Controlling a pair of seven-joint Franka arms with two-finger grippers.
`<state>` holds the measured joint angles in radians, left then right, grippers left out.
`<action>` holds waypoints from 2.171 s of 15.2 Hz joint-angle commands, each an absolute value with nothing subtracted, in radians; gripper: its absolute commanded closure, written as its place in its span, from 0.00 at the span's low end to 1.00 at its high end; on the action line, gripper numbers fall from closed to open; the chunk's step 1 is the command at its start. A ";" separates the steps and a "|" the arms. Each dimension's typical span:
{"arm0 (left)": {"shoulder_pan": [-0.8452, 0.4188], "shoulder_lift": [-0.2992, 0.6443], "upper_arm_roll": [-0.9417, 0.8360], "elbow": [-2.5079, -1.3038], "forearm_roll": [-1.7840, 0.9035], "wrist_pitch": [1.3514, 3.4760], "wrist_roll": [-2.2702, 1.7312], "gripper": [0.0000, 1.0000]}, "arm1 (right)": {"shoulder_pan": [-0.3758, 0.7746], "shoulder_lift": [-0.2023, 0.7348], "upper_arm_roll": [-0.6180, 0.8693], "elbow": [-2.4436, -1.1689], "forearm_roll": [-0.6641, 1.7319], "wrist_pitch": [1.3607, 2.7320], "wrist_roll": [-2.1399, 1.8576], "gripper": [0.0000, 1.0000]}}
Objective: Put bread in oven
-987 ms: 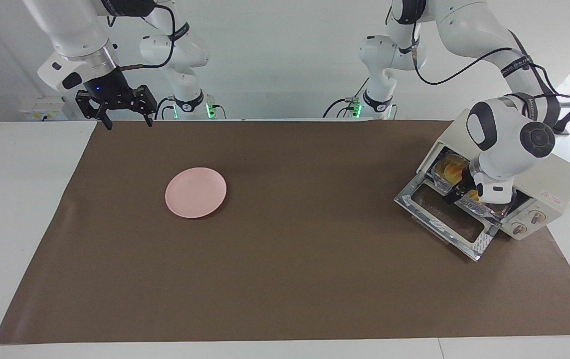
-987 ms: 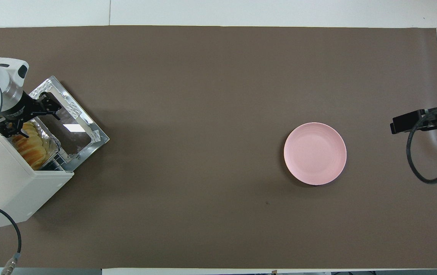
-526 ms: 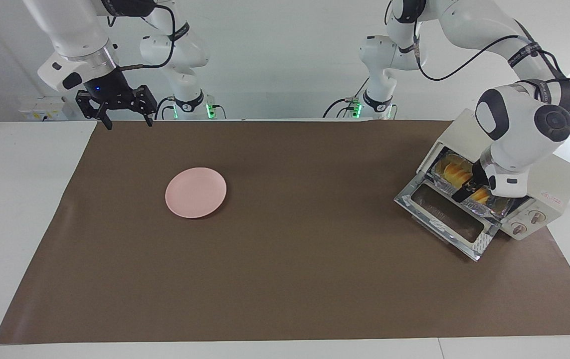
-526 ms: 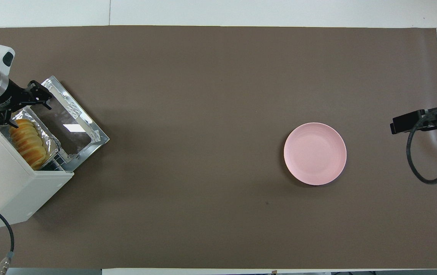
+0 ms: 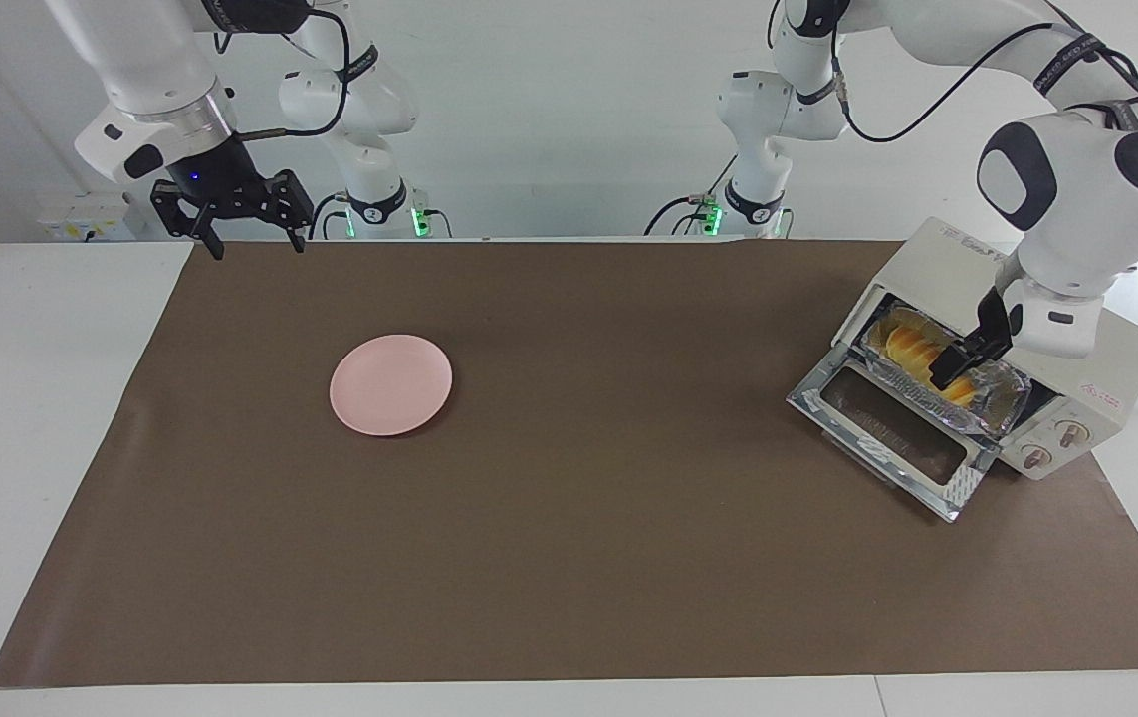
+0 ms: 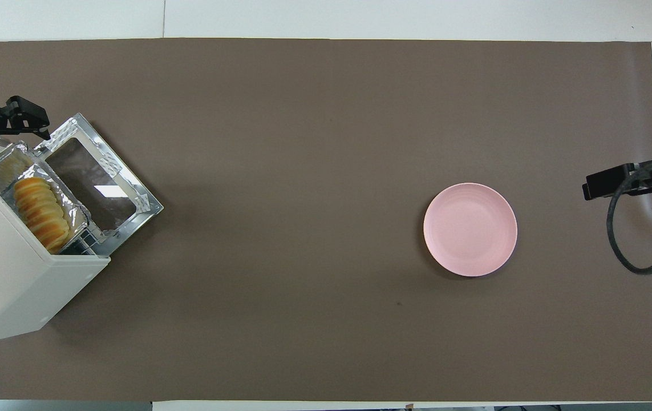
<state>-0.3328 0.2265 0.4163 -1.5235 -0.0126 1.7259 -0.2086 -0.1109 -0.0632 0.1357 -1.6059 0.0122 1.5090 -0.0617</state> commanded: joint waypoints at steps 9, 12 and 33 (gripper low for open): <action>-0.325 0.067 0.414 -1.569 -0.064 1.700 -0.034 0.00 | -0.127 -0.084 0.143 -1.624 0.005 1.486 -0.095 0.00; -0.333 0.069 0.410 -1.554 -0.066 1.668 -0.035 0.00 | -0.127 -0.084 0.143 -1.624 0.005 1.486 -0.095 0.00; 0.006 -0.044 -0.031 -1.687 -0.051 1.568 -0.046 0.00 | -0.127 -0.084 0.143 -1.624 0.005 1.486 -0.095 0.00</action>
<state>-0.0062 0.0158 -0.0245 -1.6221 -0.0568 1.5727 -0.0452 -0.1118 -0.0638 0.1342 -1.6059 0.0122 1.4942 -0.0617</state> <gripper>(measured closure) 0.000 0.000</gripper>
